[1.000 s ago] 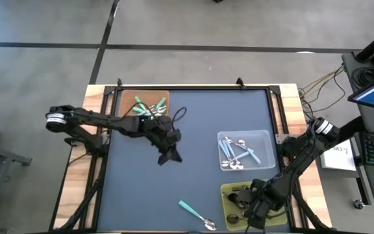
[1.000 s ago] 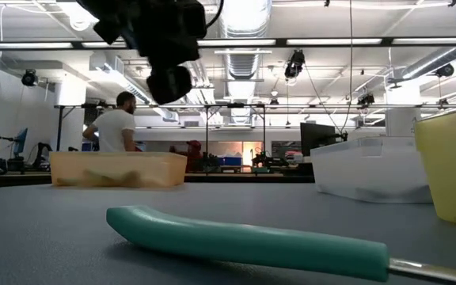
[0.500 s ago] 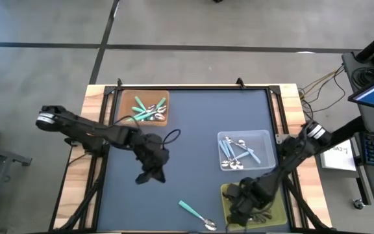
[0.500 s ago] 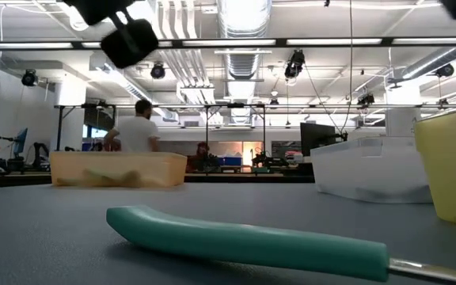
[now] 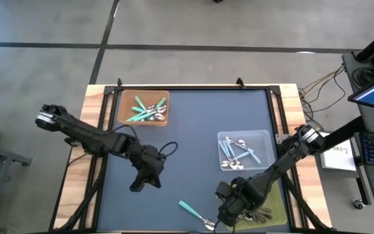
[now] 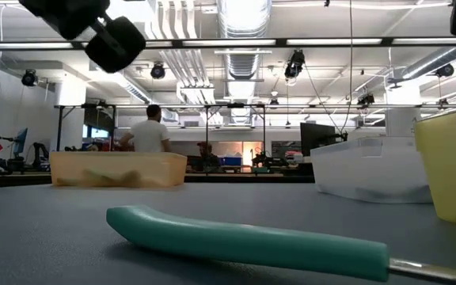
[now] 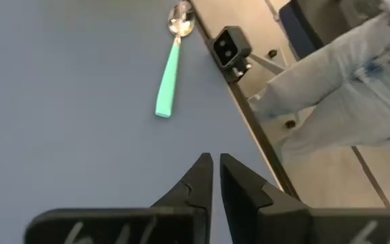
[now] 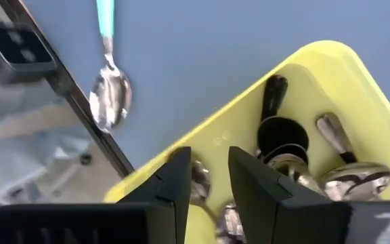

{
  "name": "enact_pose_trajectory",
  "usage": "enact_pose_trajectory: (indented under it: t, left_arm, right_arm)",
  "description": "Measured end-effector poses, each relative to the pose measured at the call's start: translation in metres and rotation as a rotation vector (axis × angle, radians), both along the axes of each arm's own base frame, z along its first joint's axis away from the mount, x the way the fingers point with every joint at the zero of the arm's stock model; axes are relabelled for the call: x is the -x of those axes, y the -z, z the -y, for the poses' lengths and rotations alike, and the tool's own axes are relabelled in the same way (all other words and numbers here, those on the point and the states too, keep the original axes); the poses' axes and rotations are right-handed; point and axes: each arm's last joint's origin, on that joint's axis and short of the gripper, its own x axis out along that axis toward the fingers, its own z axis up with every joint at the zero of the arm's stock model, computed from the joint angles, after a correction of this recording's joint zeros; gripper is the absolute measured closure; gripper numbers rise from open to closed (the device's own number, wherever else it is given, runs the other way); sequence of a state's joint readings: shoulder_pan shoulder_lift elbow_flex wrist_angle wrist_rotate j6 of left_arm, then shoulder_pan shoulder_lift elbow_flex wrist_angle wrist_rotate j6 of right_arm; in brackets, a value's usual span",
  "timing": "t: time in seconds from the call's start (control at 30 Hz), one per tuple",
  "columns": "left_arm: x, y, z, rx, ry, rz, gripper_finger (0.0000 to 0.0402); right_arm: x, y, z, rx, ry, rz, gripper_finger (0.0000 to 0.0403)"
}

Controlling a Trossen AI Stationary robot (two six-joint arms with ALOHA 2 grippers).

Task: Sort silverware by color (type)
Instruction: Put the green spoon into the orange bin

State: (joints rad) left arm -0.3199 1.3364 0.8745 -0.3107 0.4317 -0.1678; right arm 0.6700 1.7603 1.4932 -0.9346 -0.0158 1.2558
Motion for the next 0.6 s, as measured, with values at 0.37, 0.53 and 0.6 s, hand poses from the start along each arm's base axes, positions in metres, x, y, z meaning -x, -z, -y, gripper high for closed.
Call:
enact_pose_trajectory:
  t: [0.37,0.53,0.6]
  left_arm:
    - [-0.033,0.037,0.02,-0.064,0.082,-0.059,0.0283]
    - [-0.051,0.061,0.039,-0.071,0.06,-0.09,0.0256]
    - [-0.062,0.061,0.051,-0.071,0.094,-0.02,0.0256]
  right_arm:
    - [0.005,-0.004,-0.003,-0.006,0.017,-0.029,0.0313]
    - [0.018,-0.003,-0.007,0.052,-0.091,-0.072,0.0309]
    - [0.023,-0.002,-0.008,0.074,-0.132,-0.09,0.031]
